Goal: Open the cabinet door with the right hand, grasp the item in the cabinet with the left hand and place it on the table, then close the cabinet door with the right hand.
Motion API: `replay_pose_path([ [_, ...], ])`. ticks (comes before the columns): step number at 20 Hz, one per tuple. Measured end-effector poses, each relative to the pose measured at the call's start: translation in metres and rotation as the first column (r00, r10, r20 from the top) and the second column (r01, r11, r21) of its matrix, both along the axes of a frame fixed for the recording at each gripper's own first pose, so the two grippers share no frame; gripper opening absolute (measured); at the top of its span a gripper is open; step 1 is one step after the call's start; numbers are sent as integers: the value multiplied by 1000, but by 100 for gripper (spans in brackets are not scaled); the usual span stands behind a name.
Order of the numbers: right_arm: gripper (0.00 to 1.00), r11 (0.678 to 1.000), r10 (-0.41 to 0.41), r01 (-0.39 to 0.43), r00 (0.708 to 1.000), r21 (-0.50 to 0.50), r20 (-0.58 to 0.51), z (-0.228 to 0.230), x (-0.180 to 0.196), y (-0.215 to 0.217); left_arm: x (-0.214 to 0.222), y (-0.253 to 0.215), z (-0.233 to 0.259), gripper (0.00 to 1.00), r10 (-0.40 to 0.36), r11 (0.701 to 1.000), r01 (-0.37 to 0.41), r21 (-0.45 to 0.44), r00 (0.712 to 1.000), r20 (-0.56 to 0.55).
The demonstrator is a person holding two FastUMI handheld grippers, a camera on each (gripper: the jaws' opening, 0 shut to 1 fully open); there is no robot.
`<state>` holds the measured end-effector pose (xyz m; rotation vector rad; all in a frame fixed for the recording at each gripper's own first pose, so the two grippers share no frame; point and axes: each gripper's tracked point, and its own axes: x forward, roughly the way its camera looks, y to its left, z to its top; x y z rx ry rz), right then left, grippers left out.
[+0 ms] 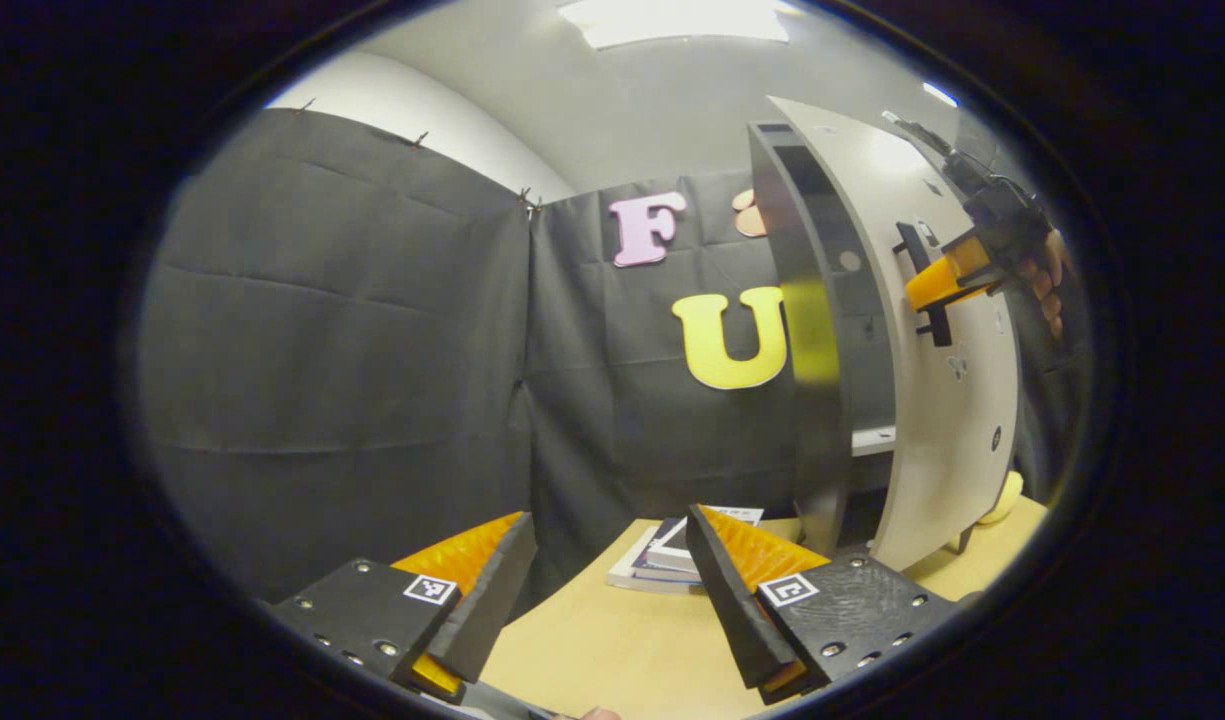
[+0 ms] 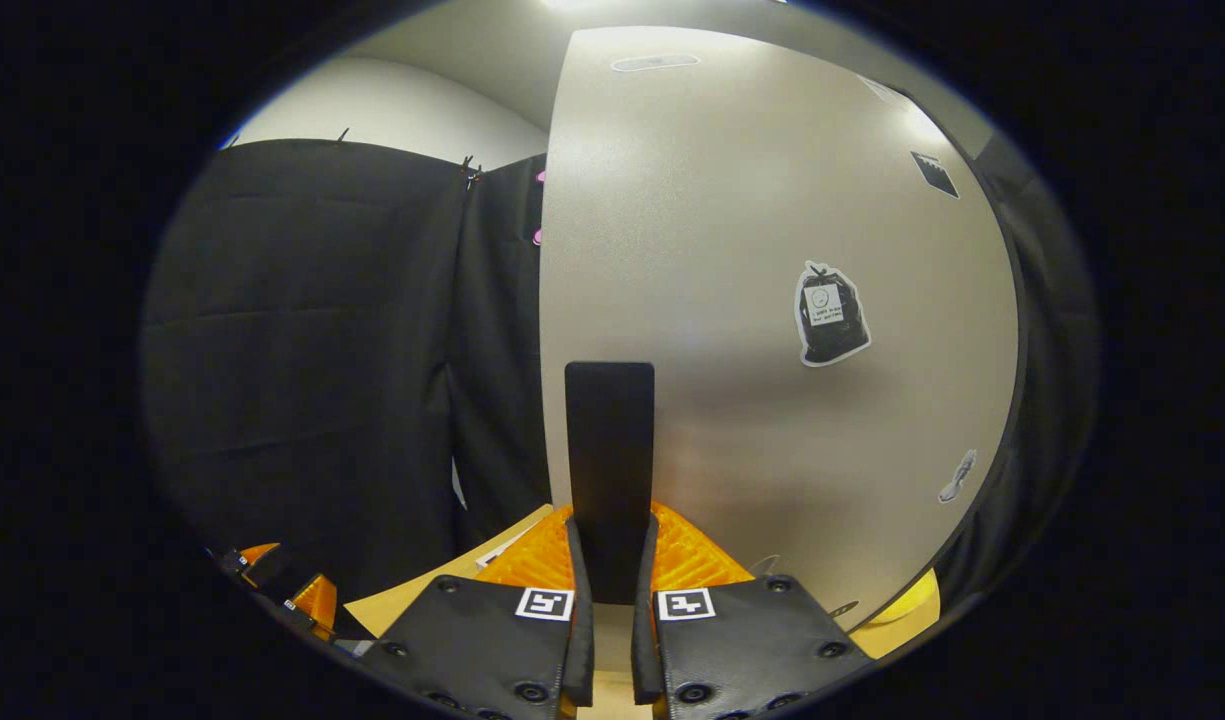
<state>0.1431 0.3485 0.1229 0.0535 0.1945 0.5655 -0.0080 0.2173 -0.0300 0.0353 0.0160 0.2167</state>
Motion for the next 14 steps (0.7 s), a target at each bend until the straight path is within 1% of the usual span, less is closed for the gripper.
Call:
replay_pose_path([
  [3,17,999,49,-49,999,15,-13,5,-16,-4,4,-27,10,92,-42,999,41,13,999,13],
  [5,14,997,76,-75,997,18,-19,7,-25,-10,9,-46,14,91,-68,998,68,14,998,14],
  [6,17,996,90,-89,996,23,-22,8,-29,-13,10,-56,16,91,-83,996,83,14,996,15],
  [7,14,995,100,-100,995,30,-24,10,-32,-15,12,-66,19,91,-96,995,96,14,995,16],
  [8,17,993,114,-113,993,38,-28,11,-36,-16,13,-75,23,91,-109,994,109,15,994,18],
  [13,17,979,187,-182,981,93,-51,14,-51,-27,21,-117,32,91,-171,985,170,28,985,23],
  [14,14,976,200,-195,979,93,-46,16,-55,-32,23,-124,34,91,-179,983,179,30,983,24],
])
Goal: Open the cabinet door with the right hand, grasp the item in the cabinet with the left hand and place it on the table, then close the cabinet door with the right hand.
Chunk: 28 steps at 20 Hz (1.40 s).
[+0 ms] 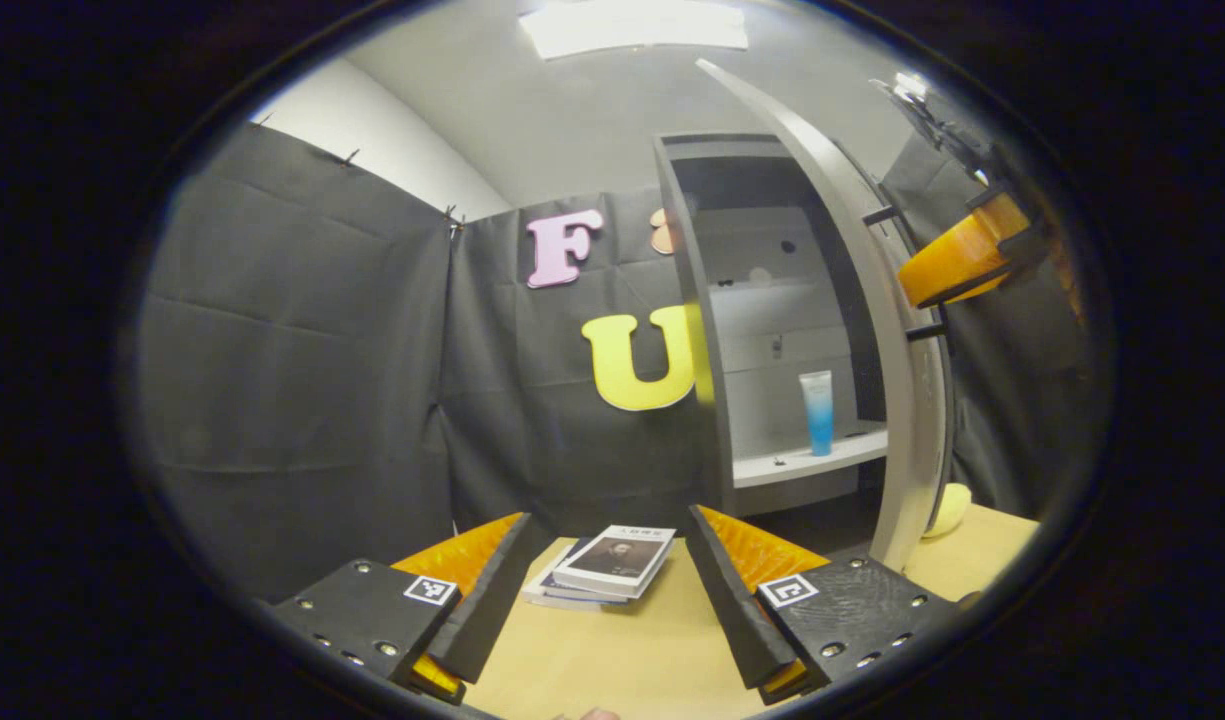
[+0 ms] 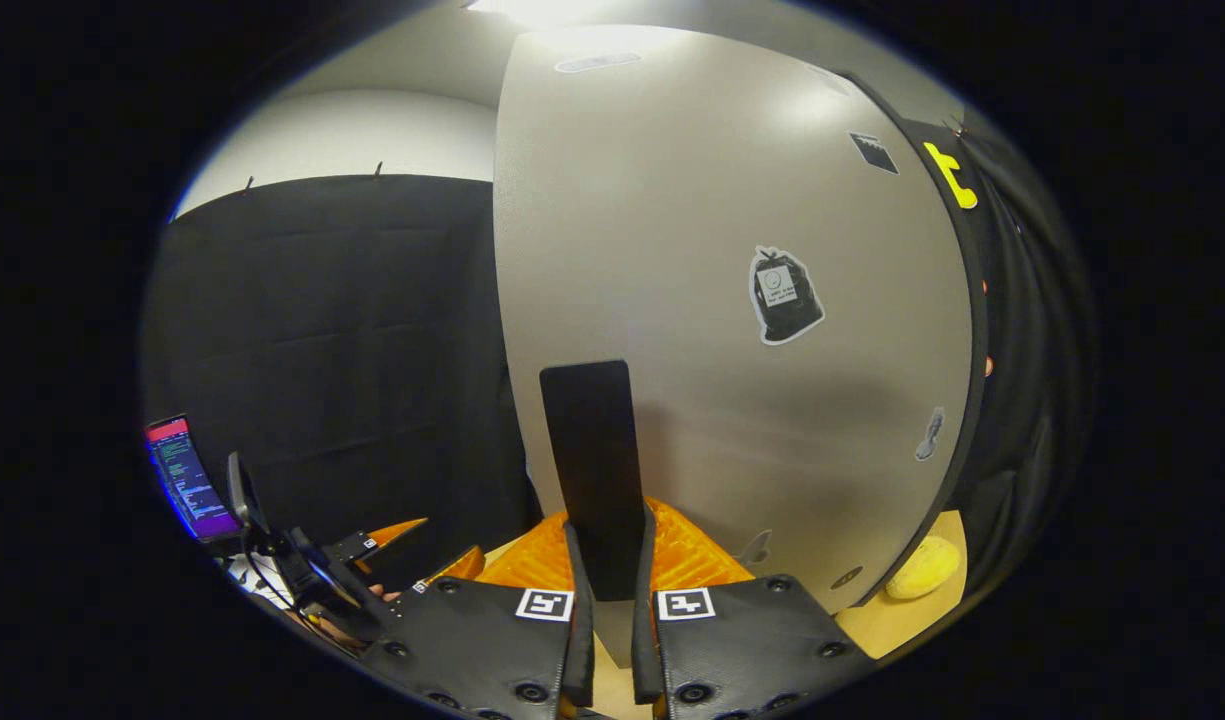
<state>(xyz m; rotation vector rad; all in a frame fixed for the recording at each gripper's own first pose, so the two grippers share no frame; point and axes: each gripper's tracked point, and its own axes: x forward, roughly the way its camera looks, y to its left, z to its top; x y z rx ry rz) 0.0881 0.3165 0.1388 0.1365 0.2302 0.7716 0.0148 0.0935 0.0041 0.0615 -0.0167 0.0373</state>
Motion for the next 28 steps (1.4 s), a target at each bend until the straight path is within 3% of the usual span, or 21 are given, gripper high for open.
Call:
replay_pose_path([
  [14,14,996,74,-74,997,47,10,-10,9,-31,19,-109,4,91,-122,992,122,-17,992,-10],
  [19,17,998,37,-37,999,50,11,-11,10,-47,22,-144,6,91,-157,987,157,-29,988,-11],
  [28,16,993,-110,108,993,53,31,-8,8,-81,18,-216,2,92,-233,971,231,-64,972,-20],
])
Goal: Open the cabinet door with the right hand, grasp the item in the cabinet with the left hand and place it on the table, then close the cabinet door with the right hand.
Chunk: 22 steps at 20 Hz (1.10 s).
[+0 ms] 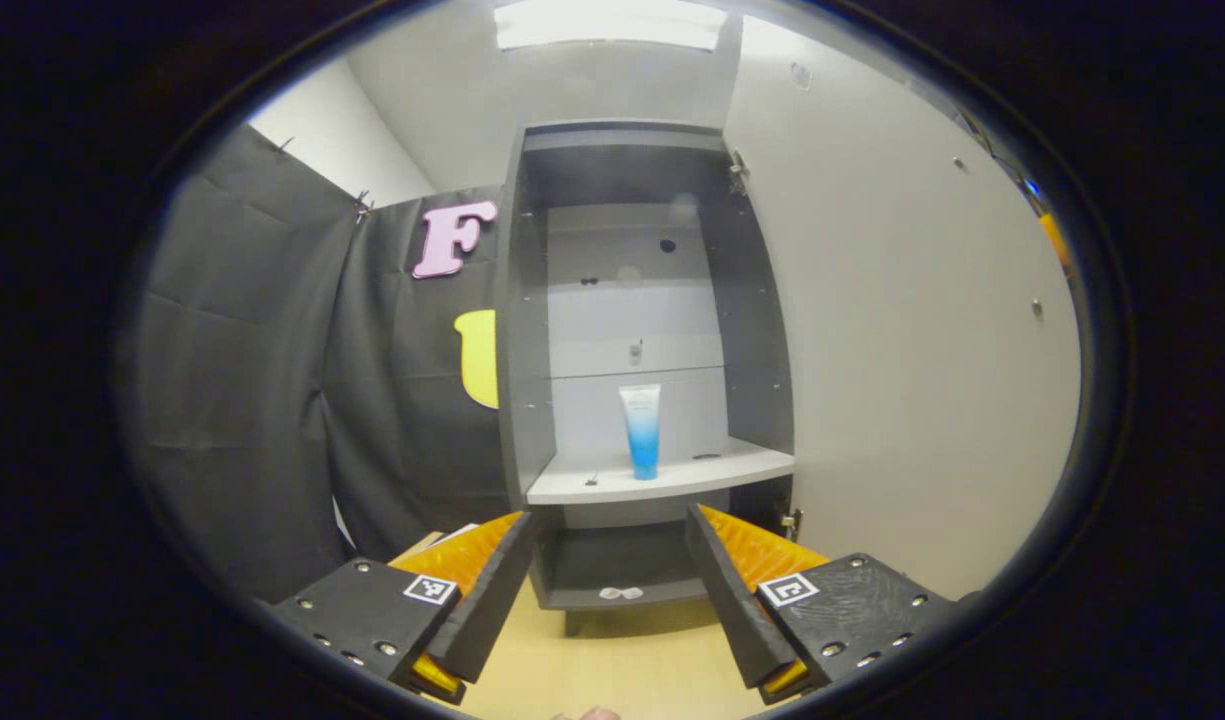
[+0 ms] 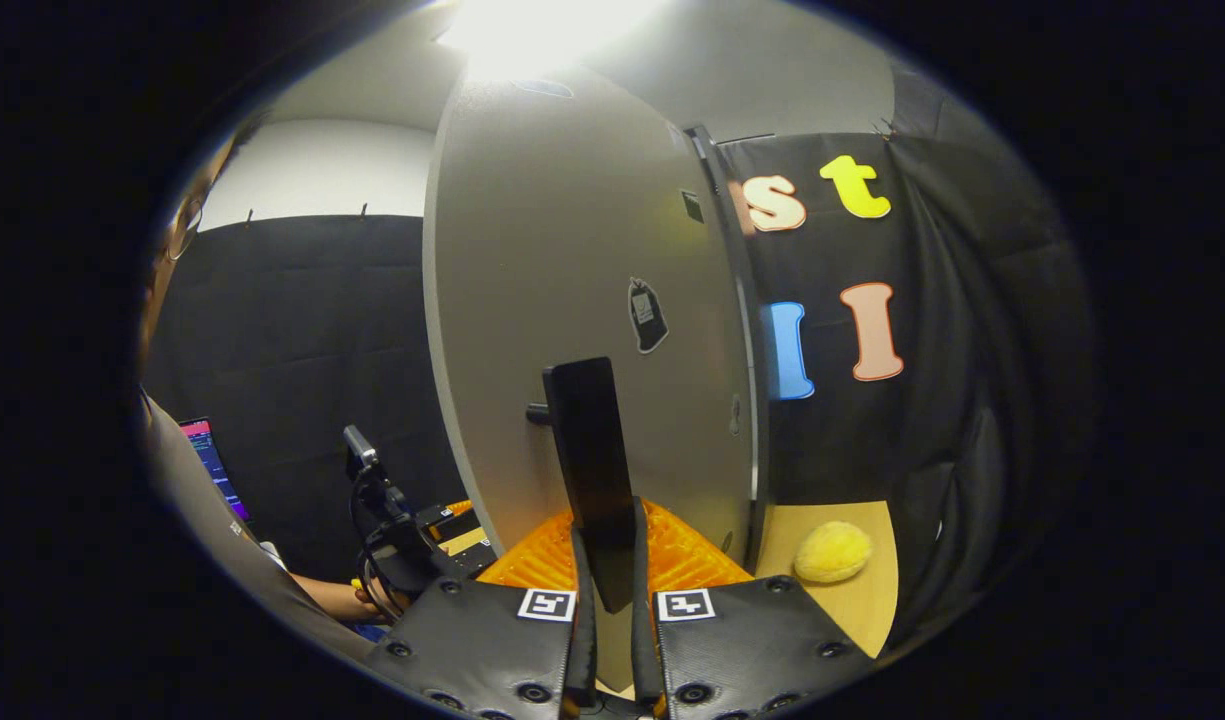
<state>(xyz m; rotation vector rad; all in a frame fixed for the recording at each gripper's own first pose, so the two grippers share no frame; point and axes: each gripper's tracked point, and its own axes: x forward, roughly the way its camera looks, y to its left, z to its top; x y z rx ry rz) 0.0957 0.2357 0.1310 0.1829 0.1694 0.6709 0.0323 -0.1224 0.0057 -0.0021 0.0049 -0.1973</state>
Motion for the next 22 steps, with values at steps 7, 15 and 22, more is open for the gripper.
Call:
replay_pose_path([
  [7,16,992,-121,124,990,-39,66,1,17,-25,-9,-18,4,92,9,1000,-9,3,1000,4],
  [15,28,997,-69,71,993,-26,91,-2,-12,-40,-9,-24,34,92,64,997,-66,33,997,53],
  [22,73,955,-294,297,952,-24,89,-15,-10,-129,32,-44,66,93,43,998,-46,35,995,86],
])
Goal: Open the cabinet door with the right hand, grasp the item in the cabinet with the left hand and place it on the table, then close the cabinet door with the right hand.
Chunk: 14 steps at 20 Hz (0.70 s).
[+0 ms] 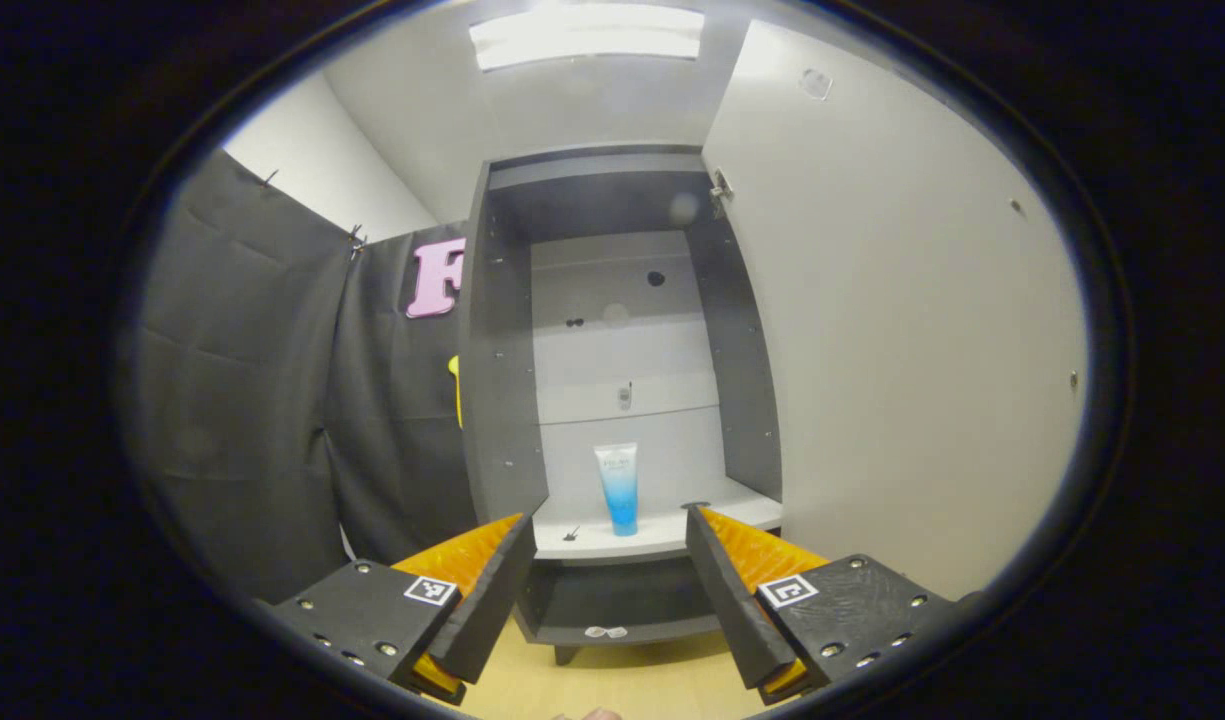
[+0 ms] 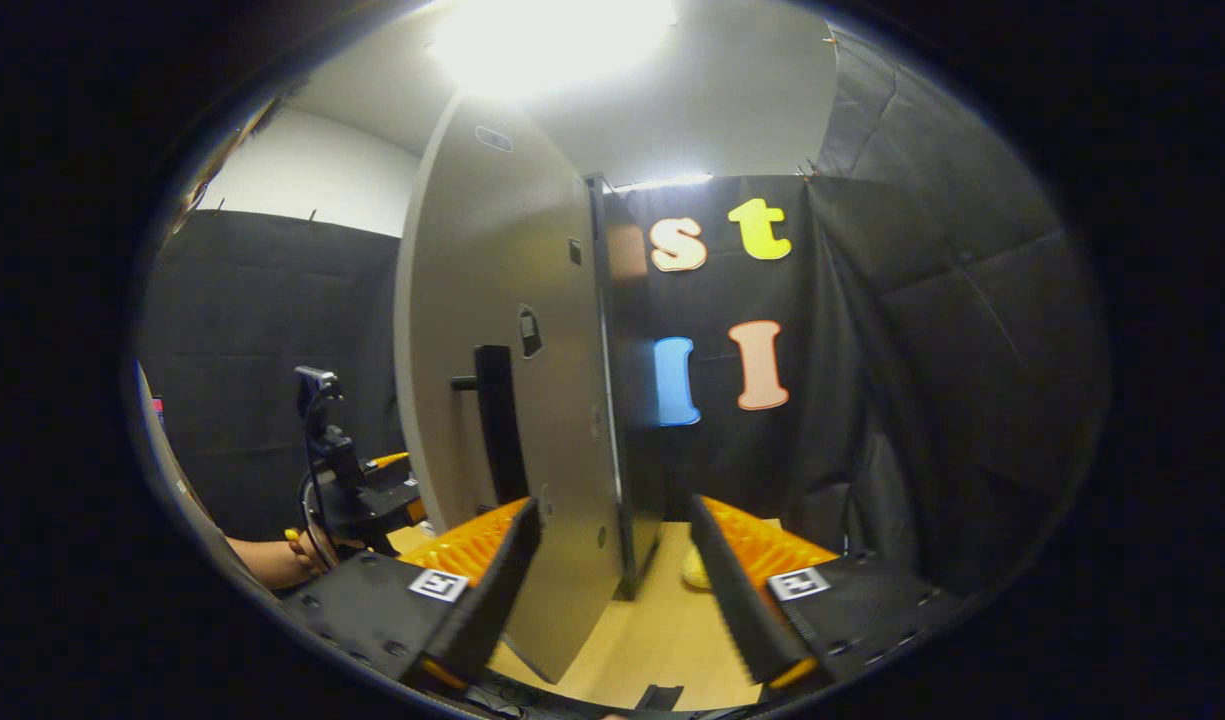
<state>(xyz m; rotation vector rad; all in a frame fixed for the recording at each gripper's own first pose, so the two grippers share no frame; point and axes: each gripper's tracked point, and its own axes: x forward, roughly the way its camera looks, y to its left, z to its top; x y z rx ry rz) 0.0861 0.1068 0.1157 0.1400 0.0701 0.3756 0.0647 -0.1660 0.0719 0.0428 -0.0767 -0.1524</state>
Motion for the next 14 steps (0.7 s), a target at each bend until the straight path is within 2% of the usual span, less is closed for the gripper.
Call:
replay_pose_path([
  [1,93,998,-52,52,999,-17,6,-8,10,-8,8,-2,2,93,-3,1000,3,3,1000,0],
  [2,97,995,-96,97,995,-31,7,-13,19,-15,17,-5,5,93,-9,1000,9,5,1000,0],
  [6,98,972,-229,227,973,-58,-22,-33,44,-32,62,-16,8,91,-41,999,40,-20,999,-18],
  [14,98,936,-349,351,934,7,-69,-37,65,-34,156,-24,-12,93,-82,996,80,-38,994,-72],
])
